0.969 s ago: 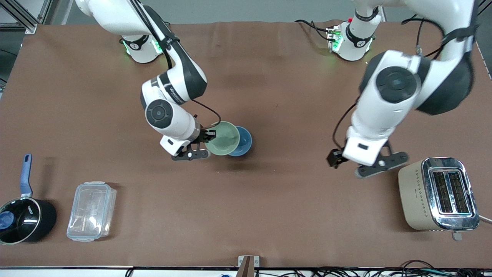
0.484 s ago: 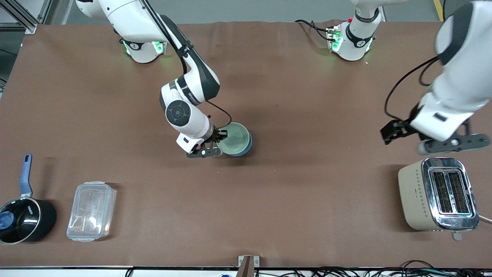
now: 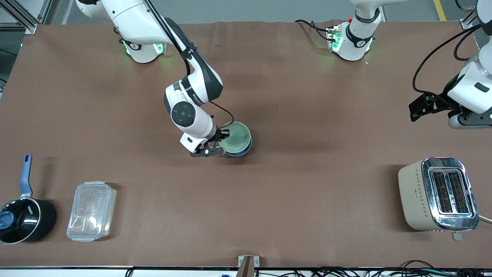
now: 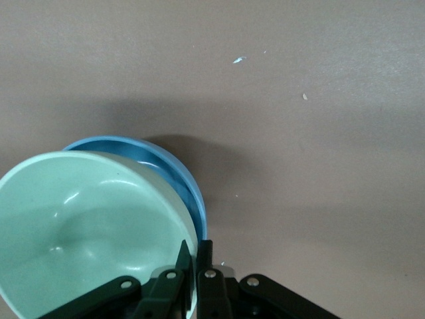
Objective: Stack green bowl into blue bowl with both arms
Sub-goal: 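Press the green bowl into the blue bowl while the left gripper withdraws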
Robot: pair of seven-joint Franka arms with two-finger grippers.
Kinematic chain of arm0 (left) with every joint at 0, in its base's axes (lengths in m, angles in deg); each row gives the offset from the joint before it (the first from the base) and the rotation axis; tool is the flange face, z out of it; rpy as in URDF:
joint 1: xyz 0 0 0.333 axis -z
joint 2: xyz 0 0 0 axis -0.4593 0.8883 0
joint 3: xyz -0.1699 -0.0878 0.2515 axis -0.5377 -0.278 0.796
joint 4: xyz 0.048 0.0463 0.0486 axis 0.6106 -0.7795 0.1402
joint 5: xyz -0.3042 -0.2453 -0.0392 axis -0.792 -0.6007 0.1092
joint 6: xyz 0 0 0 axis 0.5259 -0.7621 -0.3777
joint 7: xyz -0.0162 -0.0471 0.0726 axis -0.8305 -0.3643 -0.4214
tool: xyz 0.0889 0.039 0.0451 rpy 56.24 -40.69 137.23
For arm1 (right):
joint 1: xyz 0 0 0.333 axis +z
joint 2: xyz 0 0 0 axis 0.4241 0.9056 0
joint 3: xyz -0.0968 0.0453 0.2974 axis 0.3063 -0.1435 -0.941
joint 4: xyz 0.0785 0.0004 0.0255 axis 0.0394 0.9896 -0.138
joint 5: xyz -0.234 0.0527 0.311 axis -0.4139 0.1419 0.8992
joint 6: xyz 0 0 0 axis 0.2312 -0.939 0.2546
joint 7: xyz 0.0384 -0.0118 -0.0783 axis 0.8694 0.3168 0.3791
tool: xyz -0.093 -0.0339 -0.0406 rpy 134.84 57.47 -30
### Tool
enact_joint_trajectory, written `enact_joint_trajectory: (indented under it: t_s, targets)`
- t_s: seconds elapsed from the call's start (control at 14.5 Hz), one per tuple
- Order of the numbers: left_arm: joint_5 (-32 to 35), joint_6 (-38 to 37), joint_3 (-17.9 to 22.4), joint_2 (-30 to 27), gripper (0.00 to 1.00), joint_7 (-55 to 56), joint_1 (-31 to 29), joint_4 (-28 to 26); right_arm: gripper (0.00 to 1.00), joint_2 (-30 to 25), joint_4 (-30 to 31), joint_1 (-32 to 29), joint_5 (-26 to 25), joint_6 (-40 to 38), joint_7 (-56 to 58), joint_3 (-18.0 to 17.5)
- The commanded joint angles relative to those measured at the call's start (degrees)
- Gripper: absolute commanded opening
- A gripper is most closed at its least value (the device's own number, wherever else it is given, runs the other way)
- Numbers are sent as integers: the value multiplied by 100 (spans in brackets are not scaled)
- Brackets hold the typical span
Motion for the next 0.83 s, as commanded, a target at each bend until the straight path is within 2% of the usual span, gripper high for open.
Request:
enact_joint_trajectory:
  t_s: [0.0,0.14,0.42,0.48,0.55,0.62,0.69,0.76]
  targets:
    - [-263,-18,587,-500,100,-400,260,-539,4,-40,76,74,116,149,-57,54]
    - [-272,17,588,-685,100,-401,269,-777,5,12,84,91,116,237,-66,54]
    - [-501,8,571,-712,100,-392,304,-795,7,30,76,109,116,255,-57,54]
    - [-501,8,562,-730,100,-401,383,-804,10,30,76,109,116,246,-57,54]
    - [-501,8,553,-747,100,-401,436,-847,22,30,76,109,116,246,-57,54]
    - [-501,8,545,-782,100,-401,445,-865,47,30,76,109,116,246,-57,54]
    - [-501,8,544,-783,100,-401,445,-865,84,22,76,100,116,220,-57,54]
    - [-501,8,544,-765,100,-401,445,-848,100,-22,67,83,107,159,-40,63]
